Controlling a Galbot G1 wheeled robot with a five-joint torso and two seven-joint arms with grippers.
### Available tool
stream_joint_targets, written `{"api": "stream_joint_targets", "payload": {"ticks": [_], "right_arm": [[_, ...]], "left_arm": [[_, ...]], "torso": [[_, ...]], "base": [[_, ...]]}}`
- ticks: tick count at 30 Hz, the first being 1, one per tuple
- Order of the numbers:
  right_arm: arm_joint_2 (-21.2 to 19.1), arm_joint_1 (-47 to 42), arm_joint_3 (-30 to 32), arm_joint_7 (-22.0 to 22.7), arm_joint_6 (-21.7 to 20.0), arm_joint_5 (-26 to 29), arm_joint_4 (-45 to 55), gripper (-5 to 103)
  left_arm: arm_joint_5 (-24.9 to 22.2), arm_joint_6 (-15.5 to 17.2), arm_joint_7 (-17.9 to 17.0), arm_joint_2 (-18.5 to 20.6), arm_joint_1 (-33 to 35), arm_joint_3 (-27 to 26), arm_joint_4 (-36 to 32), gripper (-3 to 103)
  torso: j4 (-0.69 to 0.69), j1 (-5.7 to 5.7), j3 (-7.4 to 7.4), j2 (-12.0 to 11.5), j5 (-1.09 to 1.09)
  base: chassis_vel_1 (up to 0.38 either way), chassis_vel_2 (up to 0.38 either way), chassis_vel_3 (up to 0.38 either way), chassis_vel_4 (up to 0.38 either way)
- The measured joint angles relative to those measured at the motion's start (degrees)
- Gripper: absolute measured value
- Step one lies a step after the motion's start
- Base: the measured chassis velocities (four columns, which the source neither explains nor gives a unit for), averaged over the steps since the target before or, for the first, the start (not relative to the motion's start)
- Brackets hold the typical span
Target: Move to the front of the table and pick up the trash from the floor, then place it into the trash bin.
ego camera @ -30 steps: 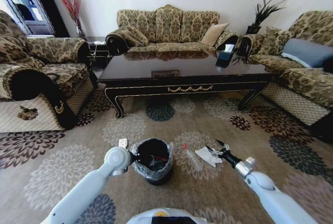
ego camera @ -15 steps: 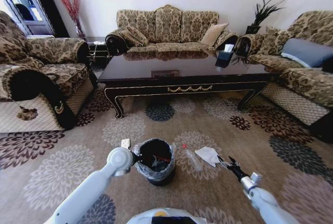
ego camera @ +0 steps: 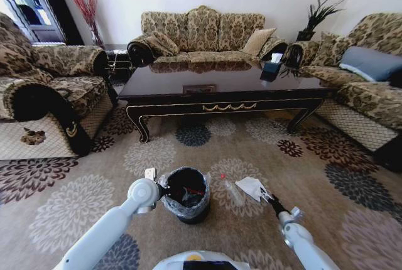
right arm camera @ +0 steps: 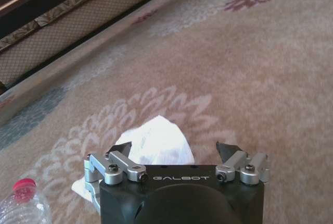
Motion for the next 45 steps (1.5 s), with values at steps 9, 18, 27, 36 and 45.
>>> {"api": "stream_joint_targets", "payload": {"ticks": [9,18,27,36,45], "right_arm": [[1.1,0.8,0.3,0.1,0.0,-0.1,-2.9,74],[1.0,0.9,0.4,0.9,0.5,-0.1,-2.7,41],[0.4,-0.2,1.0,0.8,0.8,-0.2,-1.7,9],[0.2,-1.1,1.0,0.7,0.9,-0.3,0.2,0],[-0.7,-2.4,1.0,0.7,2.4,-1.9,2.7,0]], "left_arm": [[0.2,0.0,0.1,0.0,0.1,0.0,0.0,0],[0.5,0.0,0.2,-0.3,0.1,0.0,0.3,0],[0.6,0.0,0.3,-0.3,-0.1,0.1,0.3,0],[0.6,0.0,0.3,-0.2,-0.1,0.1,0.3,0],[0.6,0.0,0.3,-0.5,0.0,0.3,0.3,0]], "torso": [[-0.01,0.00,0.00,0.0,0.00],[0.00,0.00,0.00,0.0,0.01],[0.00,0.00,0.00,0.0,0.00],[0.01,0.00,0.00,0.0,0.00],[0.00,0.00,0.00,0.0,0.01]], "base": [[0.000,0.000,0.000,0.000],[0.000,0.000,0.000,0.000],[0.000,0.000,0.000,0.000],[0.000,0.000,0.000,0.000],[0.000,0.000,0.000,0.000]]}}
